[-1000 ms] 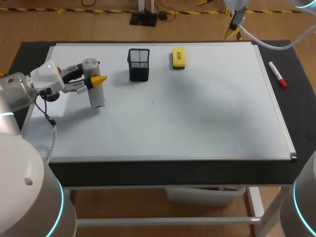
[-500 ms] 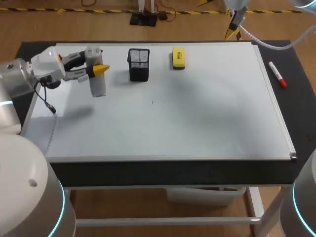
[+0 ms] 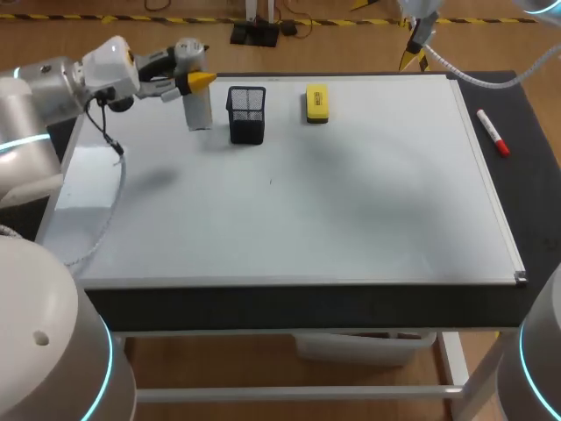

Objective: Pick up the inspection probe, press it on each red-marked spot on the whiteboard one by one, put down the probe, pick up the eraser, and wipe off all the red marks.

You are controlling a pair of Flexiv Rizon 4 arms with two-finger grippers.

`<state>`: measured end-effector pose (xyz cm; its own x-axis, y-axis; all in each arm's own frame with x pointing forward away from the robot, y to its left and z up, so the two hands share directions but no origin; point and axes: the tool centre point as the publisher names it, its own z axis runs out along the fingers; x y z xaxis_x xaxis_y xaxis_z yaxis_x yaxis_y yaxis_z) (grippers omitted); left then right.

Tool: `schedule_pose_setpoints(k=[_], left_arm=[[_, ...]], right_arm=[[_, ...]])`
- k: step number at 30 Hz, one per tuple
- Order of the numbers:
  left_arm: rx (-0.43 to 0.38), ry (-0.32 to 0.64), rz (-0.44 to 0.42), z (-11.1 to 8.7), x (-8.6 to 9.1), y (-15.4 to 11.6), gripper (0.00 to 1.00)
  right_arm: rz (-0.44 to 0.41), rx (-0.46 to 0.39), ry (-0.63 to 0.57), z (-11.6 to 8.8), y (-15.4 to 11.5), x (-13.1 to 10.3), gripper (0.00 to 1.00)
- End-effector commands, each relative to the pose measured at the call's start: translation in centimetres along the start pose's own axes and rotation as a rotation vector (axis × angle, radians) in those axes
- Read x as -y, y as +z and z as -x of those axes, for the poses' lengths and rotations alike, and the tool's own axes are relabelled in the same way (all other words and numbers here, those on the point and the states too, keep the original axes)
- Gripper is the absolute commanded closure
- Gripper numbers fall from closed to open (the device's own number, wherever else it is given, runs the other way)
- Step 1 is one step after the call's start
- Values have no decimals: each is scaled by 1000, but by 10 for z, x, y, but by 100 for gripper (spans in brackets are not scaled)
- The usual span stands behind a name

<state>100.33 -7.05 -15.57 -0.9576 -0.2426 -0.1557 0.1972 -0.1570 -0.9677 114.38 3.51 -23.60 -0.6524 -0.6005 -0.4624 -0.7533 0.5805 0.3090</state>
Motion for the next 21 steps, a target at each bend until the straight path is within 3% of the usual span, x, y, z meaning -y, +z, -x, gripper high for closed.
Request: schedule_pose_setpoints(k=[1,21], left_arm=[[-142,-4,-22,26,-5,15,100],[-340,-66,-96,63,-14,69,100]], right_arm=[[-1,-5,-2,1,-1,1,0],[-1,-5,-2,1,-1,1,0]])
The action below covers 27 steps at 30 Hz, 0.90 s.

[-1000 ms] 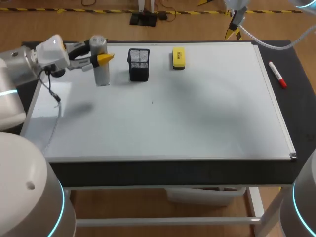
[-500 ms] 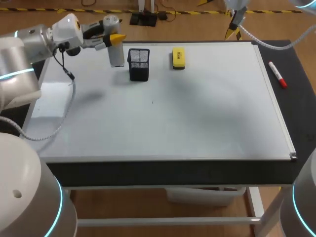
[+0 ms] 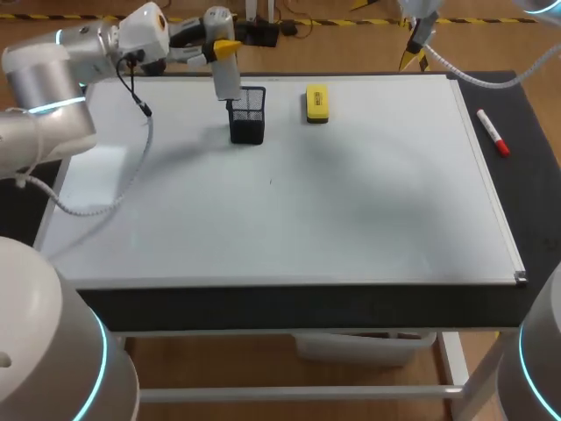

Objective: Pick up the inspection probe, press it on each red-marked spot on the whiteboard one by one, put down the probe, pick up the eraser, and wipe off all the red marks.

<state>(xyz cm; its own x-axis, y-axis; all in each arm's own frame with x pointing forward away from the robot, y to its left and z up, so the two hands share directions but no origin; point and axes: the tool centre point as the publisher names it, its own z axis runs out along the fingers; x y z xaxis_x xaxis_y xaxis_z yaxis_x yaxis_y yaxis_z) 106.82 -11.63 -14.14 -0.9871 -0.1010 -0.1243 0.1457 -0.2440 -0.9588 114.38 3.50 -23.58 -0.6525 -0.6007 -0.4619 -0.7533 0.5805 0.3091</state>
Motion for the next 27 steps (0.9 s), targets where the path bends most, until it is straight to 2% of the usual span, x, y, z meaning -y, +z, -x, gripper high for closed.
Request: schedule_pose_setpoints(k=[1,17,27], left_arm=[[-215,-19,-17,13,-9,9,100],[-243,-52,-18,24,-31,23,100],[-239,-68,-10,25,-47,22,100]], right_arm=[[-1,-5,-2,1,0,1,0],[-1,-5,-2,1,0,1,0],[-1,-5,-2,1,0,1,0]])
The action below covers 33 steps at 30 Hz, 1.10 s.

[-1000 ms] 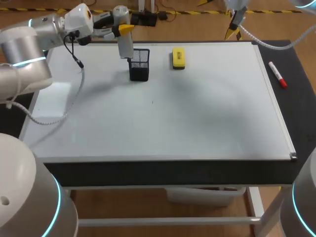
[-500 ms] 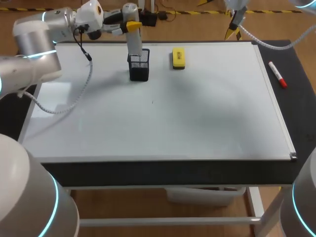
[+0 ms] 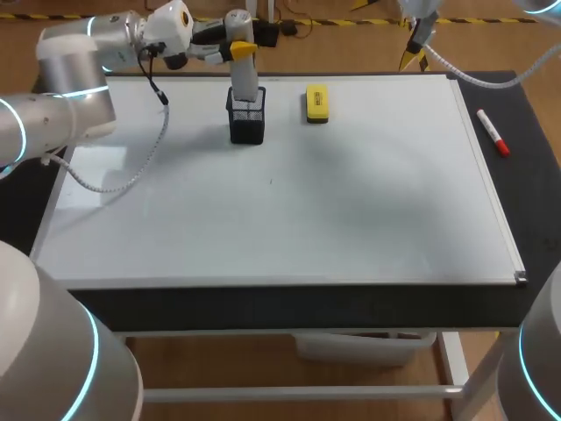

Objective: Pick up the inspection probe, press it on each red-marked spot on the whiteboard one by one, put down the probe, pick up the eraser, and wipe off all the red marks.

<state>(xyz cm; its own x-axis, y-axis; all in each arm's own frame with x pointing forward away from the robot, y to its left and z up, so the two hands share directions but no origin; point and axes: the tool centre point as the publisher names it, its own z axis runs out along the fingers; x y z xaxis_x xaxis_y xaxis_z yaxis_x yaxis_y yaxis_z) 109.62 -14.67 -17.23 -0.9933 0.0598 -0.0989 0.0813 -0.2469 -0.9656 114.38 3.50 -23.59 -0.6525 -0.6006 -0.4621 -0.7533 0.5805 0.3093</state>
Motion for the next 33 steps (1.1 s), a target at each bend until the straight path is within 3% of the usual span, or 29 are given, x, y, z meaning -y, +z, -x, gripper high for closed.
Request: schedule_pose_setpoints(k=[1,33], left_arm=[[-89,-3,-4,5,-7,-2,100],[-76,-20,3,2,-56,-6,100]], right_arm=[[-1,-5,-2,1,0,1,0],[-1,-5,-2,1,0,1,0]])
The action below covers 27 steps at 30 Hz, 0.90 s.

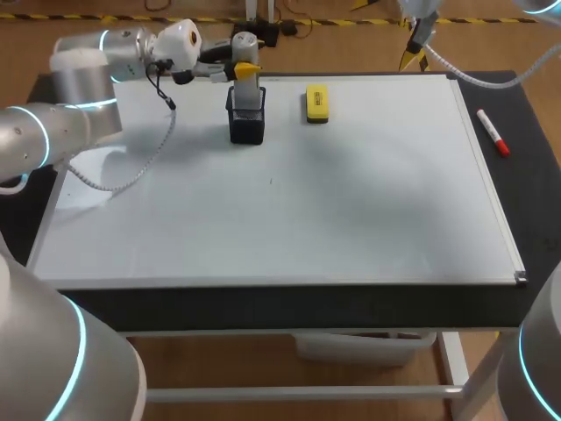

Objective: Pick up the inspection probe, press it on each red-marked spot on the whiteboard one by one, put down the probe, pick up the eraser, and wipe off all the red marks.

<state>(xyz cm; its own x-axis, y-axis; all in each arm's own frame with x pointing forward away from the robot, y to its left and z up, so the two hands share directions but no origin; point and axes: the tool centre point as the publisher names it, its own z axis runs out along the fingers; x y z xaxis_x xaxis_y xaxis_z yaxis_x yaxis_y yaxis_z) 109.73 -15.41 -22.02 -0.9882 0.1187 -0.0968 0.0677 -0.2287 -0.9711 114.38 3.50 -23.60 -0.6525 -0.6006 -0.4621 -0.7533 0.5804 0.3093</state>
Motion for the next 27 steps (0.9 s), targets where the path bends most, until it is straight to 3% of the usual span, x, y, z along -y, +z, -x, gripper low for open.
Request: schedule_pose_setpoints(k=[1,27], left_arm=[[-21,-5,-14,5,-10,-2,100],[-45,-15,-20,1,-39,-11,100]], right_arm=[[-1,-5,-2,1,-1,1,0],[-1,-5,-2,1,-1,1,0]])
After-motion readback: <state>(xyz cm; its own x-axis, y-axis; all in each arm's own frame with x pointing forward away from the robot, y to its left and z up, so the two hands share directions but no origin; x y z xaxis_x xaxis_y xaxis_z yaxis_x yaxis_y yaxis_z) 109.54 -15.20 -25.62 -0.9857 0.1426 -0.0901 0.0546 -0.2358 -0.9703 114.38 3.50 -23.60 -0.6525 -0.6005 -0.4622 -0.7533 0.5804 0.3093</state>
